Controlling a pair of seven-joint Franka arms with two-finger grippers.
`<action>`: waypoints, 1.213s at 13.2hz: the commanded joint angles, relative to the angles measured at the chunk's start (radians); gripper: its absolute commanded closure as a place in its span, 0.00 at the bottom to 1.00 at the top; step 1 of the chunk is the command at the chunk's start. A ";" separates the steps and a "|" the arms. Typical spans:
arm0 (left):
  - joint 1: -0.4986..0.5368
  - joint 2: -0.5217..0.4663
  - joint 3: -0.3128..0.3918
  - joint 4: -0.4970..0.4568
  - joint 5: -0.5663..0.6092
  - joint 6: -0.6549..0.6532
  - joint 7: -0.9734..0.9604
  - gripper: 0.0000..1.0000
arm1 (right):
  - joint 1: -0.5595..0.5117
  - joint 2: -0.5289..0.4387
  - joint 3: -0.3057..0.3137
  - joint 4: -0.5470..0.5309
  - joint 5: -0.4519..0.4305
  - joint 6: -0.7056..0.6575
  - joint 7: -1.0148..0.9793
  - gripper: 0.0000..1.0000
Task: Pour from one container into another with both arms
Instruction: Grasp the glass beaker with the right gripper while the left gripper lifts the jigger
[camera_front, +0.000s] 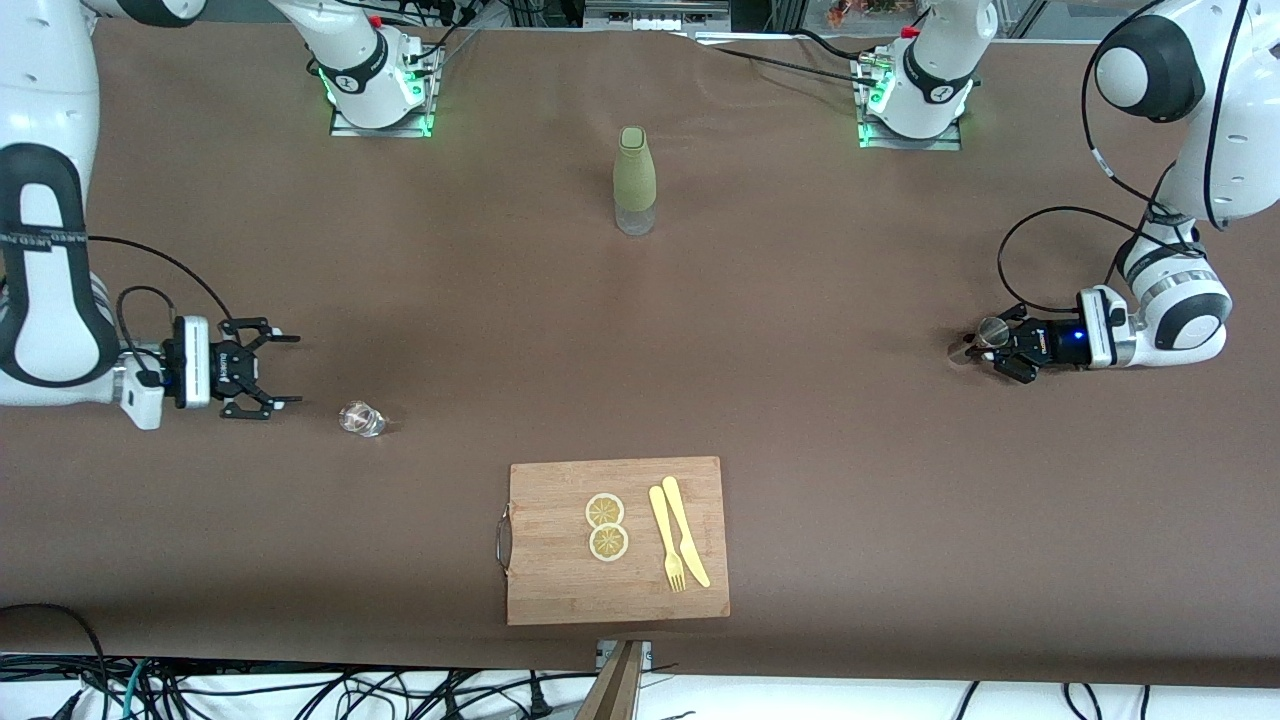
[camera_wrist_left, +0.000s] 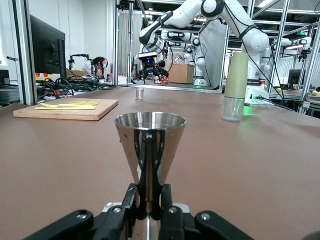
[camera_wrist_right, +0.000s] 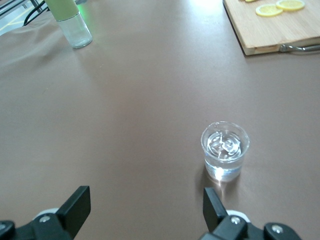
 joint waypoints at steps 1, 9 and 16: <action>-0.011 0.026 0.008 0.006 -0.005 0.010 0.080 1.00 | -0.010 0.079 0.008 0.072 0.078 -0.058 -0.116 0.00; -0.305 0.004 -0.057 0.051 -0.121 0.042 -0.142 1.00 | -0.044 0.300 0.025 0.376 0.178 -0.137 -0.213 0.00; -0.483 -0.019 -0.195 0.054 -0.414 0.238 -0.202 1.00 | -0.039 0.358 0.063 0.373 0.241 -0.135 -0.213 0.00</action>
